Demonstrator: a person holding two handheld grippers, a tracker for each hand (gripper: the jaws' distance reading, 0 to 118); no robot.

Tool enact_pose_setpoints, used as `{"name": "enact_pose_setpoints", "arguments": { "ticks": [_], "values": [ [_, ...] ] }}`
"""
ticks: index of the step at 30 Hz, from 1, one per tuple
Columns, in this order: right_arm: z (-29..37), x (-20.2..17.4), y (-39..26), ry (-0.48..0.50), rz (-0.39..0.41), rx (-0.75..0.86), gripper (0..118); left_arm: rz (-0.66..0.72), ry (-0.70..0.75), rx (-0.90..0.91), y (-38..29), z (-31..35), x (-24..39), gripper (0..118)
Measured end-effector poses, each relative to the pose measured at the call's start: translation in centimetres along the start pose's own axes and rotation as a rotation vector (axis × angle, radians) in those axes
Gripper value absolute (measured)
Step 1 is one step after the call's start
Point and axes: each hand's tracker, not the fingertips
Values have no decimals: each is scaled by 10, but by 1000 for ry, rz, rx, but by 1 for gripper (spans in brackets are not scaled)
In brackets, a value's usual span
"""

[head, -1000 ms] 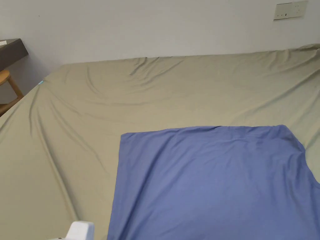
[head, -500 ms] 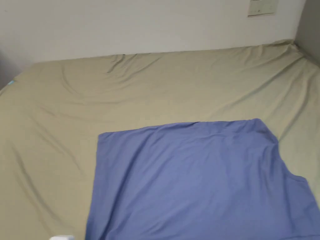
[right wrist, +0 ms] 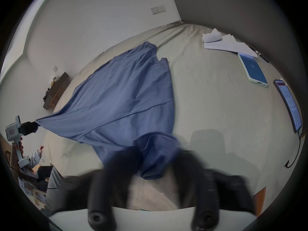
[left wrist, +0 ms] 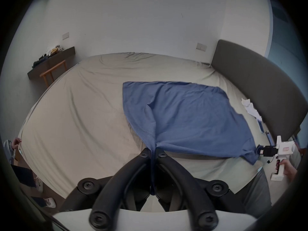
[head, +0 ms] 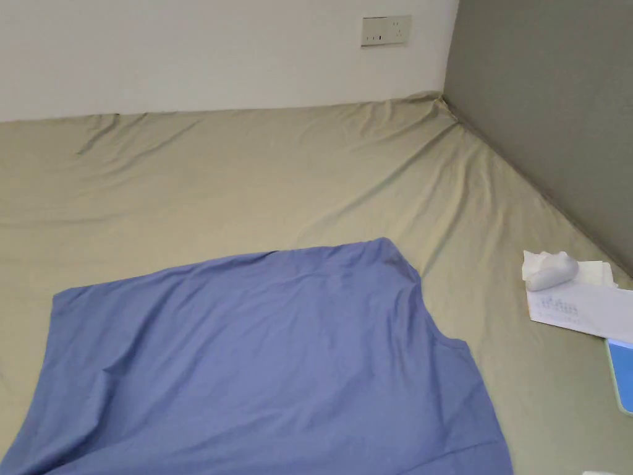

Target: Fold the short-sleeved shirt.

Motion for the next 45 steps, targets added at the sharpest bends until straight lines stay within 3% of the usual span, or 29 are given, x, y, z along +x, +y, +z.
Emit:
{"name": "enact_pose_setpoints", "arguments": {
  "ticks": [4, 7, 9, 11, 17, 19, 22, 28, 35, 42, 43, 44, 45],
  "values": [
    [11, -11, 0, 17, -11, 33, 4, 105, -47, -29, -14, -12, -3, 3],
    [27, -22, 3, -20, 30, 91, 4, 97, -16, -43, -25, -23, -25, 3],
    [39, -29, 11, -30, 13, 136, 4, 110, -18, -39, -24, -21, -32, 3],
    [45, -33, 26, -44, 42, 207, 4, 129, -38, -27, -14, -10, -13, 3],
    [16, -58, 139, -141, 121, 312, 4, 118, 21, -48, 66, -53, -5, 3],
    [-21, -61, 184, -185, 193, 289, 4, 129, 26, -74, 96, -90, -5, 3],
    [-73, -72, 234, -208, 238, 247, 4, 122, 62, -157, 133, -156, -10, 3],
    [-162, -88, 283, -334, 346, 116, 4, 119, 91, -304, 164, -251, -7, 3],
    [-211, -78, 287, -362, 289, 22, 4, 127, 120, -381, 149, -283, 7, 3],
    [-223, -77, 283, -375, 312, -32, 4, 140, 126, -378, 142, -294, 0, 3],
    [-219, -76, 285, -369, 312, -33, 4, 135, 119, -370, 142, -292, -1, 8],
    [-209, -75, 289, -362, 297, -24, 10, 136, 125, -333, 142, -284, -3, 40],
    [-193, -74, 292, -331, 270, 23, 18, 131, 152, -286, 143, -274, -5, 79]
  ]
}}
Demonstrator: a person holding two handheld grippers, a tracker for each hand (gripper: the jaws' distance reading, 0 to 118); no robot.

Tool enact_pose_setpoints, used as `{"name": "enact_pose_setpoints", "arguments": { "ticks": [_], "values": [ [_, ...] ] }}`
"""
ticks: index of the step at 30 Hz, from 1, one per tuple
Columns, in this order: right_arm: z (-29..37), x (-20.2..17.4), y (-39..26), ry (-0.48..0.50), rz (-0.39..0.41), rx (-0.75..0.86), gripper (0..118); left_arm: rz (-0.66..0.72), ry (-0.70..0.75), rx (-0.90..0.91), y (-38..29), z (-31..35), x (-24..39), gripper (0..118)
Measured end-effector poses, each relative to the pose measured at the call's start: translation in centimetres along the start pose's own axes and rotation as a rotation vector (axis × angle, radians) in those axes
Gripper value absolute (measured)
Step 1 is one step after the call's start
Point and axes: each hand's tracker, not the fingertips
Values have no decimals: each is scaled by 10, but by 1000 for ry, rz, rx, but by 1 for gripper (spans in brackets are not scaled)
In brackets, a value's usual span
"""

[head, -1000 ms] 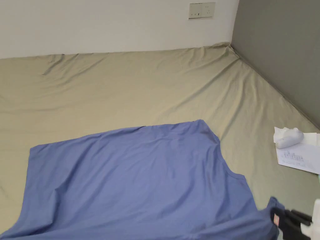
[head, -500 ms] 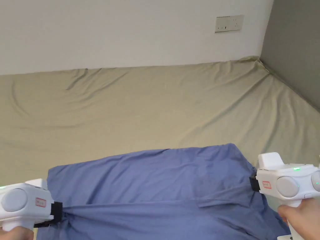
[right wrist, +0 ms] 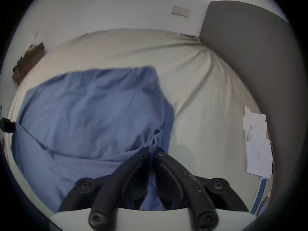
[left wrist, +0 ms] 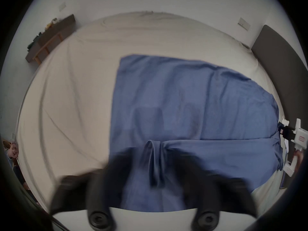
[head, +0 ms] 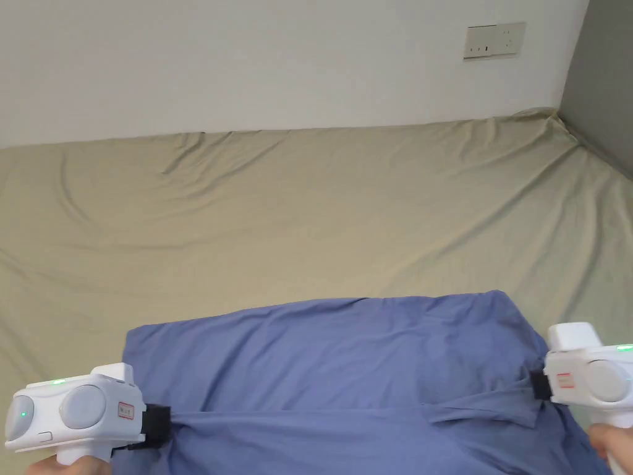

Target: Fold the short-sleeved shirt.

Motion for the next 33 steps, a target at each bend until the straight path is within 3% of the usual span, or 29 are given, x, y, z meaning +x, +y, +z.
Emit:
{"name": "enact_pose_setpoints", "arguments": {
  "ticks": [1, 2, 4, 6, 7, 8, 9, 10, 11, 12, 14, 18, 20, 26, 27, 29, 30, 31, 32, 33],
  "values": [
    [20, 10, 0, 32, -46, 91, 36, 6, -22, 48, -1, 14, -8, 111],
    [43, 18, 2, 64, -67, 141, 60, 27, -47, 117, -6, 30, -15, 117],
    [95, 34, -5, 88, -113, 279, 80, 69, -68, 280, -18, 77, -22, 107],
    [148, 46, -18, 119, -158, 434, 96, 56, -61, 427, -48, 133, -23, 111],
    [179, 49, -29, 135, -150, 494, 98, 55, -45, 513, -63, 156, -24, 115],
    [200, 50, -40, 129, -152, 548, 93, 47, -46, 551, -75, 172, -25, 114],
    [223, 50, -52, 109, -154, 592, 79, 49, -51, 562, -87, 184, -28, 105],
    [232, 52, -66, 82, -157, 602, 50, 53, -51, 546, -97, 188, -29, 82],
    [242, 52, -77, 87, -160, 589, 2, 44, -67, 510, -104, 192, -31, 31],
    [252, 53, -90, 85, -167, 589, 1, 26, -90, 439, -110, 189, -32, 0],
    [271, 51, -108, 113, -242, 576, 0, 30, -93, 333, -120, 172, -42, 0],
    [286, 54, -140, 78, -248, 550, 0, -27, -89, 171, -121, 133, -40, 0],
    [288, 58, -152, 102, -292, 526, 0, 26, -129, 44, -116, 107, -41, 0],
    [278, 48, -175, 88, -298, 444, 0, 47, -122, 6, -97, 62, -47, 1],
    [276, 45, -178, 90, -294, 432, 0, 52, -123, 8, -95, 58, -47, 22],
    [271, 43, -181, 104, -297, 410, 0, 49, -122, -8, -91, 43, -53, 113],
    [270, 40, -182, 109, -301, 400, 0, 46, -124, -51, -91, 36, -52, 118],
    [267, 39, -184, 110, -305, 396, 0, 54, -139, -43, -89, 35, -52, 110],
    [264, 38, -185, 113, -310, 385, 0, 50, -144, -44, -89, 33, -52, 89],
    [260, 37, -185, 118, -314, 368, 0, 46, -135, -48, -91, 27, -49, 76]
  ]
}}
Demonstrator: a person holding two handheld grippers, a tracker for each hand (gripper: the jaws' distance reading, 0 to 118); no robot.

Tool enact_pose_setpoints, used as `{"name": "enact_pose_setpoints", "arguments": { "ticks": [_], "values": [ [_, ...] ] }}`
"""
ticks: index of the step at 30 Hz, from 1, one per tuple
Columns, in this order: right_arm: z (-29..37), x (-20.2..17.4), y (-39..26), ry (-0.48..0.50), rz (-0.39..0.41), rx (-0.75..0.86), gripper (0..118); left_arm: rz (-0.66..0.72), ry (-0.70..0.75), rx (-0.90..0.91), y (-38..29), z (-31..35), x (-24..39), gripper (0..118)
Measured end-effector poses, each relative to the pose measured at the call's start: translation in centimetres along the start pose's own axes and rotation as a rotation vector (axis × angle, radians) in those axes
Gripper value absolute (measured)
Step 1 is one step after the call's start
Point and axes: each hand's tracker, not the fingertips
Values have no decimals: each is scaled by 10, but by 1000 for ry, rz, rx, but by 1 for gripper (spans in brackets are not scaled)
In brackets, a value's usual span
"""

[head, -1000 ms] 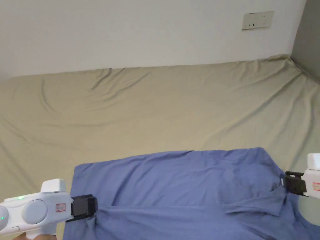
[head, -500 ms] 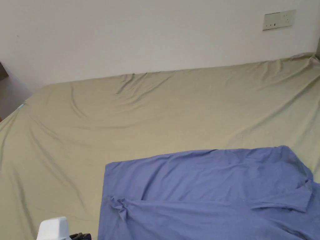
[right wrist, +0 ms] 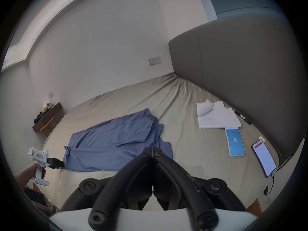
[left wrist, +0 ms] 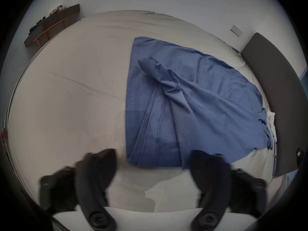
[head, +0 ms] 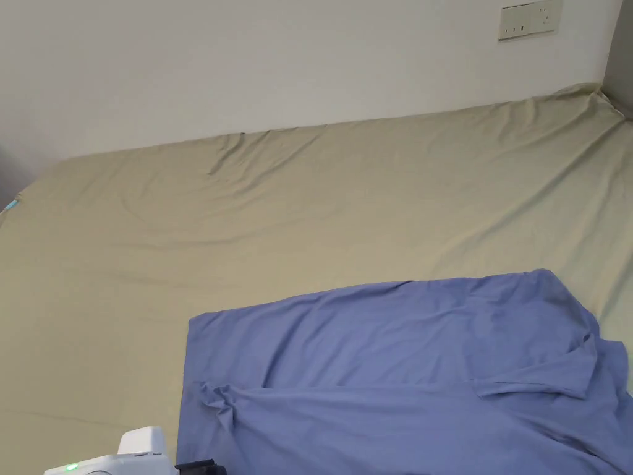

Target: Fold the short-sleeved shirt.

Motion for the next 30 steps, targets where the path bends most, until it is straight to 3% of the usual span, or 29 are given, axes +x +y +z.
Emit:
{"name": "enact_pose_setpoints", "arguments": {
  "ticks": [2, 4, 6, 10, 14, 19, 20, 21, 23, 24, 26, 27, 29, 30],
  "values": [
    [-5, -1, -4, 0, 4, -15, 0, -35, 37, -22, -1, -8, 3, 46],
    [-17, -1, -10, -7, 31, -52, 0, -99, 118, 9, -4, -4, 12, 36],
    [-32, 3, -16, -11, 50, -97, 0, -86, 91, 25, -3, 3, 10, 6],
    [-69, 9, -28, -15, 45, -172, 0, -58, 57, 66, 0, 21, 10, 5],
    [-119, 16, -34, -28, 90, -275, 0, -17, -4, 158, 0, 50, 10, 5],
    [-176, 38, -32, -1, 46, -350, 1, -53, -23, 220, 2, 84, 14, 5],
    [-182, 39, -32, -1, 58, -352, 12, -60, -23, 224, 1, 90, 17, 5],
    [-181, 35, -29, -7, 100, -363, 41, -63, -19, 235, 1, 94, 18, 5],
    [-190, 35, -32, 21, 137, -401, 118, -64, -23, 240, 4, 99, 15, 5],
    [-196, 37, -35, 57, 118, -410, 118, -58, -32, 243, 4, 98, 18, 5],
    [-211, 39, -40, 50, 90, -439, 105, -46, -35, 242, 4, 96, 17, 5],
    [-215, 38, -42, -8, 93, -458, 99, -45, -32, 240, 4, 95, 17, 5],
    [-204, 30, -39, -2, 101, -439, 92, -43, -25, 233, 1, 90, 16, 5],
    [-201, 28, -37, 29, 112, -427, 77, -44, -26, 225, 0, 89, 16, 5]
  ]
}}
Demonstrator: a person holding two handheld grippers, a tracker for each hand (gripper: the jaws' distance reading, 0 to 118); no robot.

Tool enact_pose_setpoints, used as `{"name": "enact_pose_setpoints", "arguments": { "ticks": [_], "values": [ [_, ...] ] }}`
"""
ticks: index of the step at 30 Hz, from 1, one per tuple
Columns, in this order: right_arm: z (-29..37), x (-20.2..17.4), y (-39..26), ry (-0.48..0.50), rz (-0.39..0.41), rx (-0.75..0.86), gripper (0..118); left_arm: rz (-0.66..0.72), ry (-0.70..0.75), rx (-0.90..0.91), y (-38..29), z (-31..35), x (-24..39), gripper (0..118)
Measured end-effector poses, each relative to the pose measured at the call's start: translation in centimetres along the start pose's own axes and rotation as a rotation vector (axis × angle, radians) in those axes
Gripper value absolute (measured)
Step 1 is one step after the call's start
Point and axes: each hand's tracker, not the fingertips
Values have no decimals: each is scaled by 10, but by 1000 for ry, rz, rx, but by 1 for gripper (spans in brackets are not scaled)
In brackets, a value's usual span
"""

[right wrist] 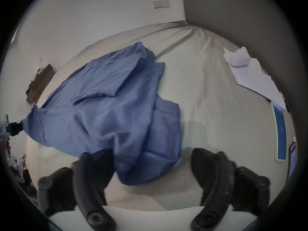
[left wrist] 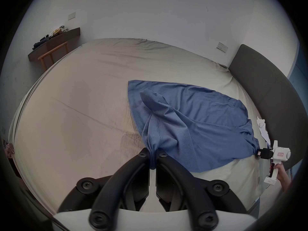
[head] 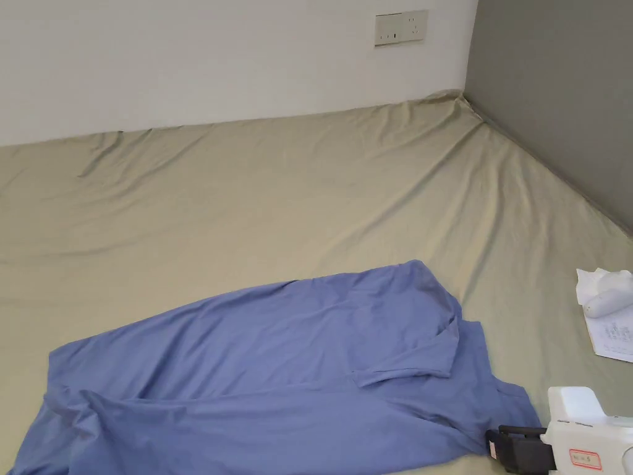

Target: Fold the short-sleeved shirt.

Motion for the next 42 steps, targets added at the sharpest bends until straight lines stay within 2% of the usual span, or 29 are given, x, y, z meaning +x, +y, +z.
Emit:
{"name": "enact_pose_setpoints", "arguments": {
  "ticks": [2, 3, 5, 10, 19, 24, 26, 31, 34, 38, 42],
  "values": [
    [5, -6, 1, 26, 32, 24, 28, -4, 8, -10, -2, -4, 2, 5],
    [13, -11, 2, 33, 54, 26, 18, -8, 14, -16, -3, -6, 3, 5],
    [12, -16, 5, 39, 58, 4, 12, 3, 15, -23, -4, -11, 2, 5],
    [17, -13, 8, 21, 52, 14, 11, 23, 23, -31, -9, -12, -3, 5],
    [119, -4, 13, 14, 56, 75, 9, -2, -3, -18, -3, 37, 2, 5],
    [181, 3, -19, -13, 76, 33, 9, -75, 18, -72, -31, 72, -2, 5],
    [196, 10, -45, -15, 50, -2, 9, -65, 9, -109, -50, 82, -11, 5],
    [182, 25, -118, -2, -3, -188, 9, -35, 21, -256, -107, 82, -29, 5],
    [161, 29, -149, -18, -1, -276, 9, -47, 55, -312, -136, 70, -36, 4],
    [143, 33, -164, -35, -29, -301, 9, -13, 63, -326, -154, 53, -39, 4],
    [143, 34, -164, -43, 1, -292, 9, -18, 79, -344, -157, 38, -38, 4]
  ]
}}
